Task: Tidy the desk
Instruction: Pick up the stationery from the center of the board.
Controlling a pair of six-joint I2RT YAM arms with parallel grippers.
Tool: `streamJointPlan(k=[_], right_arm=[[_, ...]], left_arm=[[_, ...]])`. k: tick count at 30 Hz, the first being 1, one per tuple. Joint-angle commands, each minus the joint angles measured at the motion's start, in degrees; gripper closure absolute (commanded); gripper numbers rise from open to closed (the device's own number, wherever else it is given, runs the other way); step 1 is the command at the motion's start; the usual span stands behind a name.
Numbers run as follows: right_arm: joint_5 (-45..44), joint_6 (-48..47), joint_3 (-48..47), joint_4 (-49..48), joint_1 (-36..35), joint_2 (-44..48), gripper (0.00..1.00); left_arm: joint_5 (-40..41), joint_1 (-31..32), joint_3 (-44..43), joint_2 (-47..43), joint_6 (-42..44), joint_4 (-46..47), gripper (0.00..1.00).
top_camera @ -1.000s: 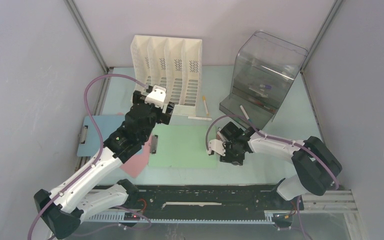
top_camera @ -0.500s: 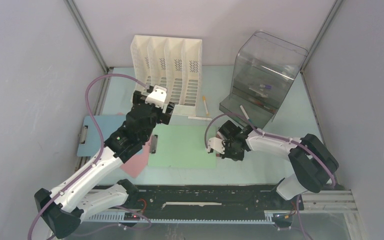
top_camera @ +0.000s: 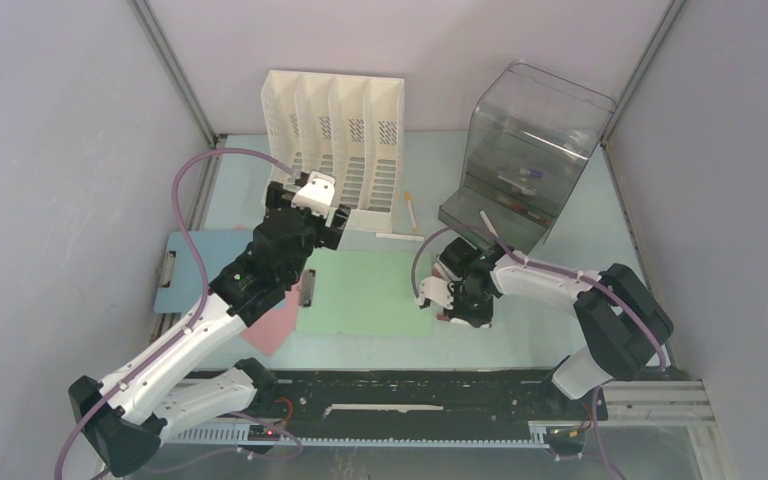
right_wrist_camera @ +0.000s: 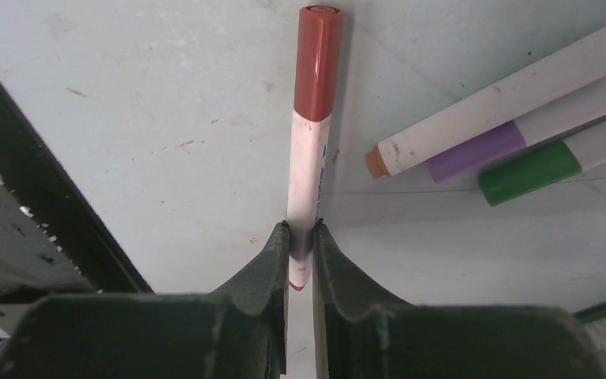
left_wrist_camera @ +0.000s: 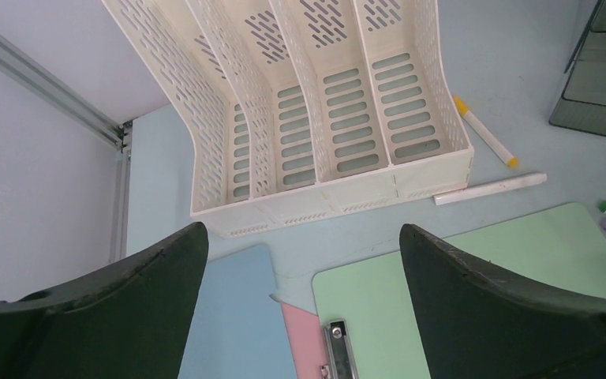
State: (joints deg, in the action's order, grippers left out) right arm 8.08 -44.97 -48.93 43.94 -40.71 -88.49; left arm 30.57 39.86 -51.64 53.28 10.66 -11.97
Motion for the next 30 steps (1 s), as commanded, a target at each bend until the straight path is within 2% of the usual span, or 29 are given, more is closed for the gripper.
streamJointPlan(k=[1, 8, 16, 23, 30], right_arm=[[4.52, -2.4, -3.26, 4.32, 1.76, 3.03, 1.0], [9.36, -3.19, -4.24, 5.42, 5.8, 8.3, 1.0], [7.3, 0.05, -3.45, -0.87, 12.12, 16.17, 1.0], [-0.87, 5.51, -1.22, -10.66, 17.62, 21.8, 1.0], [-12.13, 9.25, 1.41, -20.13, 20.5, 22.74, 1.0]], left_arm=[[1.3, 0.34, 0.4, -0.54, 1.45, 0.9, 0.0], [1.51, 0.43, 0.4, -0.7, 1.65, 0.95, 0.0], [1.51, 0.49, 0.45, -0.63, 1.73, 0.94, 0.0], [1.51, 0.57, 0.48, -0.15, 1.9, 0.9, 0.0], [1.54, 0.56, 0.48, 0.16, 2.0, 0.9, 0.0]])
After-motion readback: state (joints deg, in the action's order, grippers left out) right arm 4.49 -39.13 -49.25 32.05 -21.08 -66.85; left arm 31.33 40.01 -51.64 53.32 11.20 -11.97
